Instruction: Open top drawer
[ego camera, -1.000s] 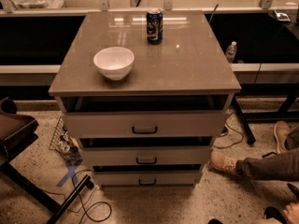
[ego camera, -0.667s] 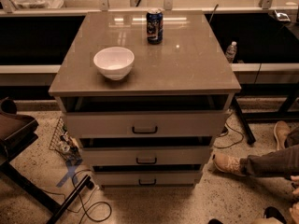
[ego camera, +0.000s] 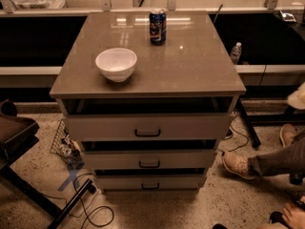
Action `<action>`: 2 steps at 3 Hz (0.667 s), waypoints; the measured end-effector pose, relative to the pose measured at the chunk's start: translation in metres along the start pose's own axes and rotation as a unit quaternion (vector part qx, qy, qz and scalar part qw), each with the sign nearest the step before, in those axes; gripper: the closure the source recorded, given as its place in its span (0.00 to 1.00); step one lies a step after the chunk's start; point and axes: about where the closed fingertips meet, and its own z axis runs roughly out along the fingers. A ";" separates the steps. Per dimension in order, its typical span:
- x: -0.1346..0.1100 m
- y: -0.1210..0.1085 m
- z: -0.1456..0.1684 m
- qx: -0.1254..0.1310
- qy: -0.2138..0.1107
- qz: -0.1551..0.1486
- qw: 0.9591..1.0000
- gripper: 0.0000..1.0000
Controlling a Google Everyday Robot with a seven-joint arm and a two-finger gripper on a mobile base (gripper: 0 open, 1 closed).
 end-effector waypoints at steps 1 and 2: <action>0.012 0.022 0.035 0.006 -0.052 0.031 0.998 0.00; 0.015 0.040 0.072 0.009 -0.074 0.049 0.996 0.00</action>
Offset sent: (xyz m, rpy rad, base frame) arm 0.0337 0.0264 -0.1371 0.1494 -0.0596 -0.0264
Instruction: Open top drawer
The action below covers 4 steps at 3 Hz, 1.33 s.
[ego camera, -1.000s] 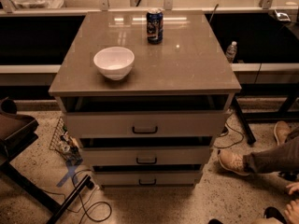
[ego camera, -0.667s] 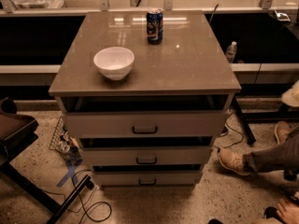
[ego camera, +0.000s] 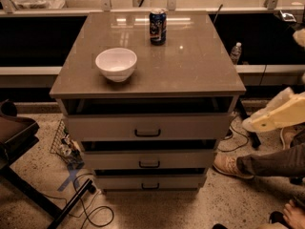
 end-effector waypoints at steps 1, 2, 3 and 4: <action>0.026 0.018 0.036 -0.002 0.026 -0.013 1.000 0.00; 0.057 0.045 0.065 -0.014 0.073 -0.046 0.996 0.00; 0.057 0.045 0.065 -0.014 0.073 -0.046 0.996 0.00; 0.075 0.062 0.090 -0.032 0.093 -0.047 0.994 0.00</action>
Offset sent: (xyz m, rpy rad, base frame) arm 0.0077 0.0105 -0.1426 -0.2484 0.1110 0.0094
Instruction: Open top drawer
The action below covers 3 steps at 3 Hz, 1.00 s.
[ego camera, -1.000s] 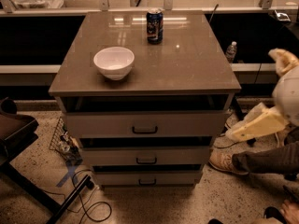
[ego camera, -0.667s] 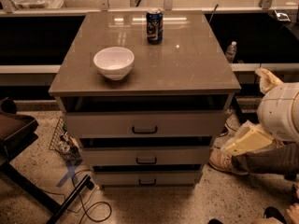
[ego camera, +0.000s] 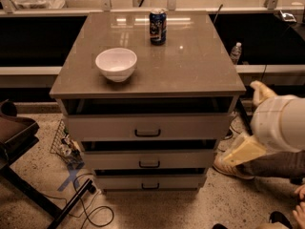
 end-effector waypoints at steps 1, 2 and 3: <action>0.025 0.031 0.061 -0.047 0.048 -0.018 0.998 0.00; 0.036 0.045 0.093 -0.075 0.071 -0.036 0.994 0.00; 0.034 0.048 0.123 -0.098 0.080 -0.060 0.990 0.00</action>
Offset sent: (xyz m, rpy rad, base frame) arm 0.0289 0.0190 -0.1513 -0.1769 0.2504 0.0906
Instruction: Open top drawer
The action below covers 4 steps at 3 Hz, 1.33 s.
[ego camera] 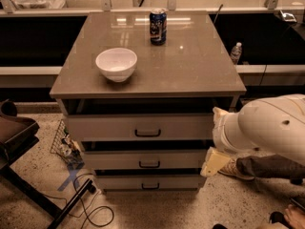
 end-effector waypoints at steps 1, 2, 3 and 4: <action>-0.010 -0.007 0.022 -0.014 -0.006 -0.014 1.000 0.00; -0.024 -0.020 0.049 -0.027 -0.020 -0.023 0.999 0.00; -0.029 -0.024 0.068 -0.037 -0.030 -0.021 0.999 0.00; -0.033 -0.026 0.095 -0.055 -0.041 -0.017 0.998 0.02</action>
Offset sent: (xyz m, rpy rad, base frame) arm 0.0633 0.0357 -0.0382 0.0346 0.0371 0.1004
